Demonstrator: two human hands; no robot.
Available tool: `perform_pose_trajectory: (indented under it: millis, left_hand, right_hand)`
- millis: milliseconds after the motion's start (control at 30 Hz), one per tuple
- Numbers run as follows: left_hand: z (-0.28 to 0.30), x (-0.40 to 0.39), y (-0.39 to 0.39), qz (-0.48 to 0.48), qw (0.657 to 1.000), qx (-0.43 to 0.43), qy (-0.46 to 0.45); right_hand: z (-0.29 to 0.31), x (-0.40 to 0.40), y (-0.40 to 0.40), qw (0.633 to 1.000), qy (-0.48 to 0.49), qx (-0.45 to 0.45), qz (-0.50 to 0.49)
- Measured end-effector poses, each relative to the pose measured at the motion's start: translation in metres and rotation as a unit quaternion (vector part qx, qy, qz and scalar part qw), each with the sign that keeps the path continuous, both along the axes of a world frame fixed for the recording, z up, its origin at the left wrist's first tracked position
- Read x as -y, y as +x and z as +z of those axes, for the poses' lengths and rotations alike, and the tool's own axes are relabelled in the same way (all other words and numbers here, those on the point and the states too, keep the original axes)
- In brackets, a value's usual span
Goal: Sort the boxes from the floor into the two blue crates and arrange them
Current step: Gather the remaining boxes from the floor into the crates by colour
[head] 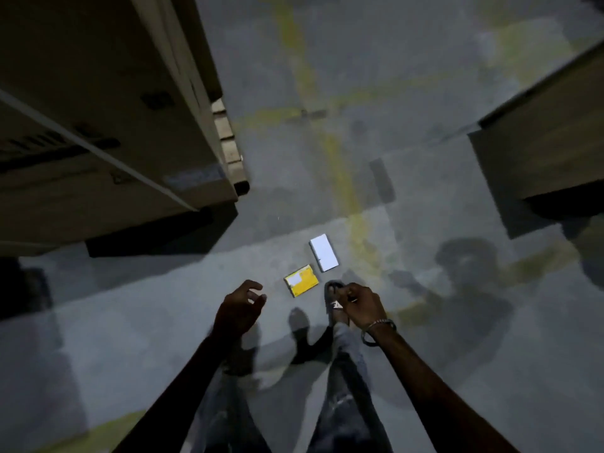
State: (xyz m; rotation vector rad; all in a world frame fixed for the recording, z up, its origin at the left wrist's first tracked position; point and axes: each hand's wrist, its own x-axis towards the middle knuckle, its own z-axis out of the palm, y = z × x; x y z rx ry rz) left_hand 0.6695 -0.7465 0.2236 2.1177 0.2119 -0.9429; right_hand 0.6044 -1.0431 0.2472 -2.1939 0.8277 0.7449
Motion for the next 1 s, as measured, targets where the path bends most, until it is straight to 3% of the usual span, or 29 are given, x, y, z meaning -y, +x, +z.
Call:
perform_pose_trajectory:
  millis: [167, 367, 500, 600, 700, 800, 900, 1000]
  left_hand:
    - [-0.166, 0.065, -0.03, 0.022, 0.996, -0.002, 0.083]
    - [-0.417, 0.154, -0.073, -0.017, 0.985, 0.011, 0.169]
    - [-0.565, 0.191, -0.076, -0.128, 0.955, 0.054, 0.262]
    - [-0.626, 0.204, -0.082, -0.182, 0.928, 0.114, 0.306]
    - [-0.644, 0.209, -0.089, -0.164, 0.905, 0.202, 0.335]
    - [-0.615, 0.203, -0.09, -0.077, 0.926, 0.114, 0.351]
    - [-0.527, 0.198, -0.091, 0.031, 0.945, 0.021, 0.324]
    - [-0.404, 0.195, -0.09, 0.169, 0.942, -0.029, 0.289]
  right_hand:
    - [-0.184, 0.083, 0.045, 0.988, 0.003, -0.041, 0.151]
    - [-0.431, 0.133, 0.096, 0.981, -0.009, -0.076, 0.179]
    - [-0.568, 0.13, 0.121, 0.979, -0.006, -0.056, 0.197]
    - [-0.628, 0.113, 0.123, 0.967, -0.025, -0.016, 0.253]
    - [-0.648, 0.109, 0.116, 0.959, -0.071, 0.045, 0.269]
    - [-0.624, 0.112, 0.109, 0.967, -0.053, 0.067, 0.241]
    - [-0.547, 0.112, 0.099, 0.971, 0.019, 0.081, 0.223]
    - [-0.443, 0.106, 0.092, 0.978, 0.127, 0.061, 0.152]
